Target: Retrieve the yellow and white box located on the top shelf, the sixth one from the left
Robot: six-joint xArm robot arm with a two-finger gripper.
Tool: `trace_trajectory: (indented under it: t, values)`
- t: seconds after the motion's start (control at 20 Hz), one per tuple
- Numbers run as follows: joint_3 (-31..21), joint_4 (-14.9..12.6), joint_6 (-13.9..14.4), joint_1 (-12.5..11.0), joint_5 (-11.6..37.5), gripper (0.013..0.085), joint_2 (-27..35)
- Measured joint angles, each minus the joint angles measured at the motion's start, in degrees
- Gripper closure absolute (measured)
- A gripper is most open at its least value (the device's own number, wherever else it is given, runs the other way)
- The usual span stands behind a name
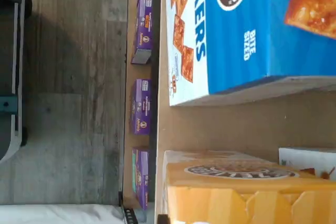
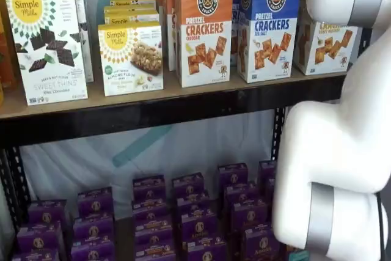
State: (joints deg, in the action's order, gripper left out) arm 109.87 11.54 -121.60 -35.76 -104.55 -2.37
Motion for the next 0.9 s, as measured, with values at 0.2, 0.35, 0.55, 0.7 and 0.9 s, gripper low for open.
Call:
trace_trajectory:
  t: [0.2, 0.35, 0.55, 0.7, 0.9]
  values:
    - [0.4, 0.9, -0.1, -0.6, -0.5, 0.037, -0.2]
    - [-0.1, 0.8, -0.5, -1.0, -0.3, 0.037, -1.2]
    - [-2.0, 0.1, -1.9, -2.0, 0.0, 0.037, -3.5]
    - [-1.3, -0.2, -2.8, -3.1, -3.1, 0.037, -4.1]
    - [-2.6, -0.8, -3.8, -4.3, -5.8, 0.037, -6.6]
